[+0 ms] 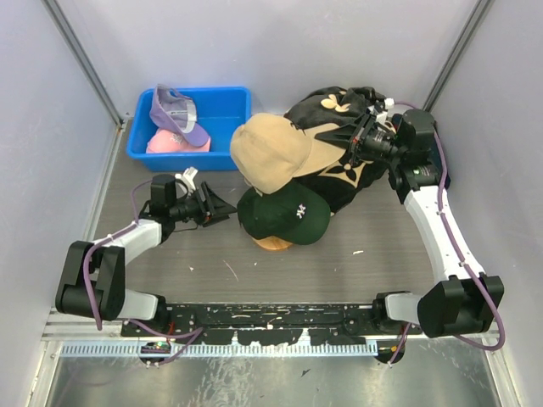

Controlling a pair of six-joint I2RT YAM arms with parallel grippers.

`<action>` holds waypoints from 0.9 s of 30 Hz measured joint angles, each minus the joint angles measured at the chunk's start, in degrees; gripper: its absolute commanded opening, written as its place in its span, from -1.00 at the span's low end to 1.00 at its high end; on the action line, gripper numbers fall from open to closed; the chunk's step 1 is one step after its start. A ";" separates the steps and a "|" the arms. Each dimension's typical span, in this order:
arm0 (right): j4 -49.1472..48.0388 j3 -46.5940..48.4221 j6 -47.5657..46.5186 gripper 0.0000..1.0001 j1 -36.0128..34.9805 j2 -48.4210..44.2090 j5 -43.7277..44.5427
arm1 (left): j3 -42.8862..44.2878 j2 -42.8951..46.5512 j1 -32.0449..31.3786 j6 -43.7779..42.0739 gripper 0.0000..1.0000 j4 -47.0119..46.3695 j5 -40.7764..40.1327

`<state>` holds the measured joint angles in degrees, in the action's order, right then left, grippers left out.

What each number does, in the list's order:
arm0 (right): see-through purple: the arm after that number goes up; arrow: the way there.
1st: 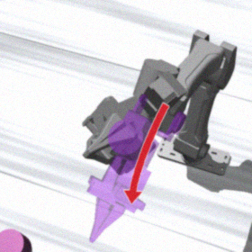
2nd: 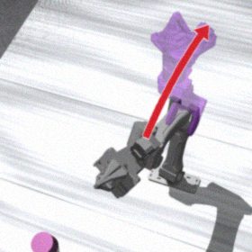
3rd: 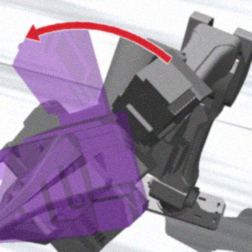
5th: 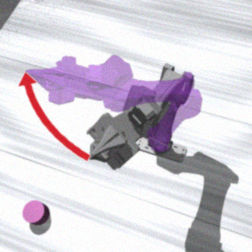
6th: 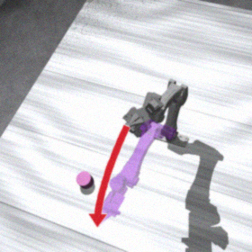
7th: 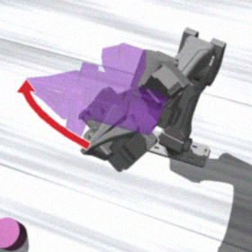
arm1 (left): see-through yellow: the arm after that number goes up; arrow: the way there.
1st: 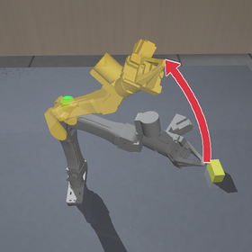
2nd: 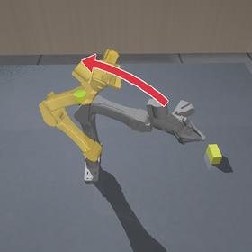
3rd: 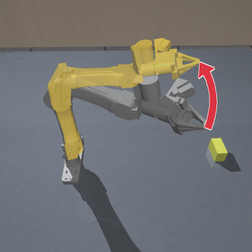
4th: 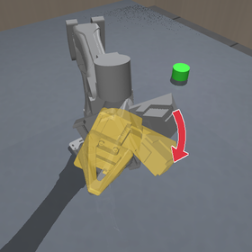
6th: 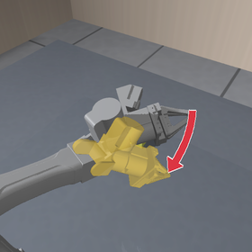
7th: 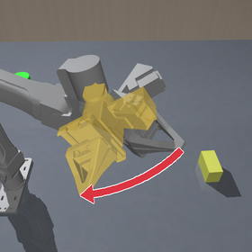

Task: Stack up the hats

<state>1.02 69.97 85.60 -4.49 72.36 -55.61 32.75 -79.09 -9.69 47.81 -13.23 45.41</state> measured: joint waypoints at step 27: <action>1.42 -4.22 -1.81 -0.99 -0.20 -0.74 1.84 | 1.77 -6.62 -2.54 0.24 0.15 -3.34 -1.22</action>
<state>2.44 65.76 83.79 -4.69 71.61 -53.78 34.52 -85.71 -12.23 48.05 -16.58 44.18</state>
